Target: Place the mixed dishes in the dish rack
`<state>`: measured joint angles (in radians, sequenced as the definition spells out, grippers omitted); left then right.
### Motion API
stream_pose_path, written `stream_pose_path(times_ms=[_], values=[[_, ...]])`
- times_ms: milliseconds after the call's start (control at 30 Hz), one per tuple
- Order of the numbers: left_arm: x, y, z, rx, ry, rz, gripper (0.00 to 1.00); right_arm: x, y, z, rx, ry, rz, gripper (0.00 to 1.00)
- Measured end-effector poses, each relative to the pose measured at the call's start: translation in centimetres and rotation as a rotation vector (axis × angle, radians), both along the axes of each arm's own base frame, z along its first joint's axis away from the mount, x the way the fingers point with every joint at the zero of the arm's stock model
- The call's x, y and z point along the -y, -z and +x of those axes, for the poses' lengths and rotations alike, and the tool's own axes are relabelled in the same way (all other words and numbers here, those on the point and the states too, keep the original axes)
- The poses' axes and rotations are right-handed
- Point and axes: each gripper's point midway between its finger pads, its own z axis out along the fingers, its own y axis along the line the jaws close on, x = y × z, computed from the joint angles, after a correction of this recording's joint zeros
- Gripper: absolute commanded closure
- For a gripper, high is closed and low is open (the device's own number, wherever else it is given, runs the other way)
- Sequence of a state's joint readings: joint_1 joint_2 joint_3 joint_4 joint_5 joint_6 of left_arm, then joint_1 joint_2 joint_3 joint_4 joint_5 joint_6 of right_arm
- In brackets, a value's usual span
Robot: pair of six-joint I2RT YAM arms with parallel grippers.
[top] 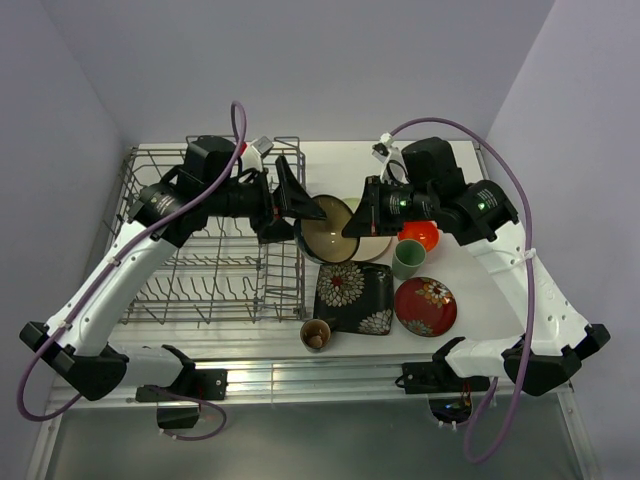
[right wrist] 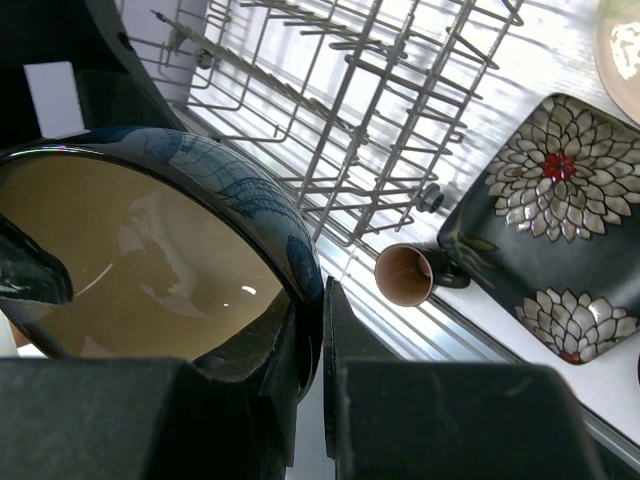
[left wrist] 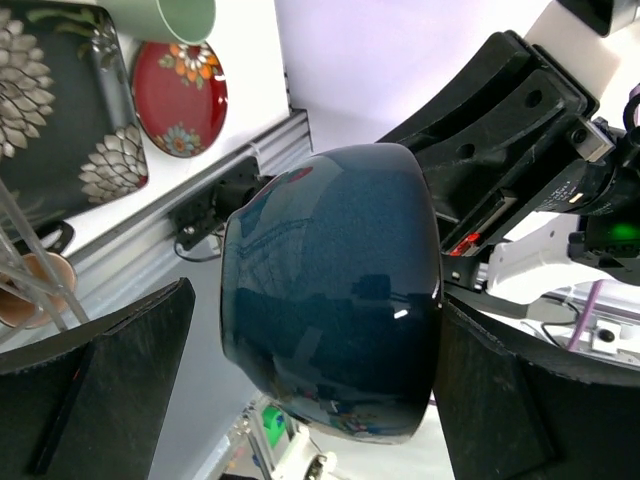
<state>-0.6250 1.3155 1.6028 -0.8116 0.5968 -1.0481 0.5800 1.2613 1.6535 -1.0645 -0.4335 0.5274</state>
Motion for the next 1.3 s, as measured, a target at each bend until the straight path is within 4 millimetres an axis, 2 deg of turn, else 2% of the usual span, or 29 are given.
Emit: stream_pose_path(times_ms=[300, 400, 567, 667, 700, 767, 800, 867, 900, 967, 1000, 1300], values=[[1.1, 0.1, -0.5, -0.055, 0.039, -0.072, 0.01, -0.5, -0.4, 0.3, 0.019, -0.015, 0.025, 1.0], [1.3, -0.1, -0.6, -0.069, 0.045, -0.093, 0.07, -0.7, -0.3, 0.4, 0.025, -0.018, 0.031, 1.0], [1.3, -0.4, -0.6, -0.069, 0.04, -0.105, 0.21, -0.8, -0.3, 0.7, 0.037, -0.021, 0.035, 1.0], [1.3, -0.4, -0.7, -0.068, 0.038, -0.104, 0.34, -0.8, -0.3, 0.7, 0.042, -0.024, 0.033, 1.0], [1.3, -0.3, -0.7, -0.068, 0.037, -0.104, 0.42, -0.8, -0.3, 0.7, 0.043, -0.024, 0.032, 1.0], [1.3, -0.2, -0.7, -0.069, 0.037, -0.103, 0.49, -0.8, -0.3, 0.7, 0.044, -0.026, 0.03, 1.0], [1.3, -0.3, -0.7, -0.067, 0.037, -0.104, 0.59, -0.8, -0.2, 0.7, 0.045, -0.027, 0.028, 1.0], [1.3, -0.2, -0.7, -0.067, 0.036, -0.104, 0.67, -0.8, -0.2, 0.7, 0.045, -0.029, 0.027, 1.0], [1.3, -0.2, -0.7, -0.067, 0.034, -0.103, 0.78, -0.8, -0.1, 0.8, 0.045, -0.029, 0.025, 1.0], [1.2, 0.0, -0.6, -0.069, 0.029, -0.099, 0.87, -0.9, 0.1, 0.9, 0.042, -0.032, 0.019, 1.0], [1.2, 0.1, -0.5, -0.07, 0.023, -0.095, 0.99, -0.9, 0.2, 1.0, 0.039, -0.033, 0.016, 1.0], [0.9, 0.6, -0.1, -0.074, -0.003, -0.071, 1.0, -1.2, 0.7, 1.4, 0.031, -0.041, 0.005, 1.0]])
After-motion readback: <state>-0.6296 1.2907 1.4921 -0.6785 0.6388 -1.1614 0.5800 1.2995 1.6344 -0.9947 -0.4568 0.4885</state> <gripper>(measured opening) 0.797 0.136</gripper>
